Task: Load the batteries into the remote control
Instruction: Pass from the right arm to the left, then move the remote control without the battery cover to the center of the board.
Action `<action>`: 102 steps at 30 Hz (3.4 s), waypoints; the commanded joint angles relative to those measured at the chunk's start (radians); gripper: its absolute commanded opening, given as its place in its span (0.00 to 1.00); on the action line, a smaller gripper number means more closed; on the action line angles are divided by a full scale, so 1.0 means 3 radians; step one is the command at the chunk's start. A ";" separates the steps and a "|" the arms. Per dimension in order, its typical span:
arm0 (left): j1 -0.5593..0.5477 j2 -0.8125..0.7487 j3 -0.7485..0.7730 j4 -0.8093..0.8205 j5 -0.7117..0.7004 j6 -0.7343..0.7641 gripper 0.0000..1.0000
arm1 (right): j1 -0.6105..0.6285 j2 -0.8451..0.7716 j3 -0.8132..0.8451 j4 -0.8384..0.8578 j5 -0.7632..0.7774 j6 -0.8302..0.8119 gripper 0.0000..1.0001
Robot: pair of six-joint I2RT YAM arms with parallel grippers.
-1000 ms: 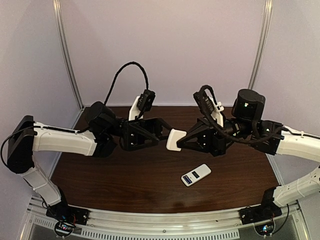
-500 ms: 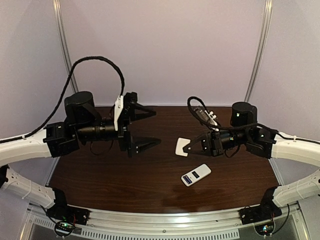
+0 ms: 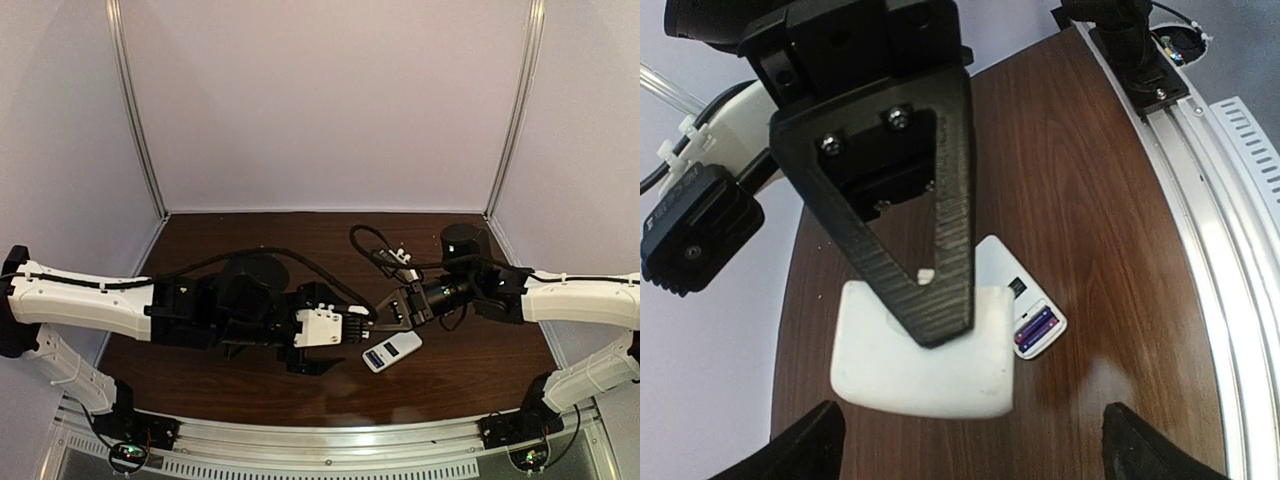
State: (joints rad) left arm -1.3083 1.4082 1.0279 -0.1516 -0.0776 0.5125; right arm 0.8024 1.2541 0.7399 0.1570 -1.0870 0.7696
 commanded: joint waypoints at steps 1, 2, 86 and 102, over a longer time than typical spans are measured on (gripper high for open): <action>-0.0023 0.0129 0.0186 0.0020 -0.0180 0.0084 0.91 | 0.0003 0.0034 -0.0028 -0.0049 -0.0110 -0.0014 0.00; -0.0025 0.0152 0.0197 0.0020 -0.0178 0.0078 0.91 | 0.0004 0.0033 -0.0034 -0.0052 -0.0114 -0.0021 0.00; 0.0223 0.2426 0.1057 0.0225 0.0720 -0.1898 0.21 | -0.1383 0.0732 -0.0631 -0.0795 0.1018 -0.0998 0.46; 0.0399 0.1293 0.0058 0.0210 0.0573 -0.1814 0.21 | -0.1106 0.0907 -0.0577 -0.0591 0.1051 -0.0849 0.45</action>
State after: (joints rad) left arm -1.2282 1.8912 1.0946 -0.0776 0.1390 -0.0502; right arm 0.4278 1.4963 0.5583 -0.0738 -0.7696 0.4911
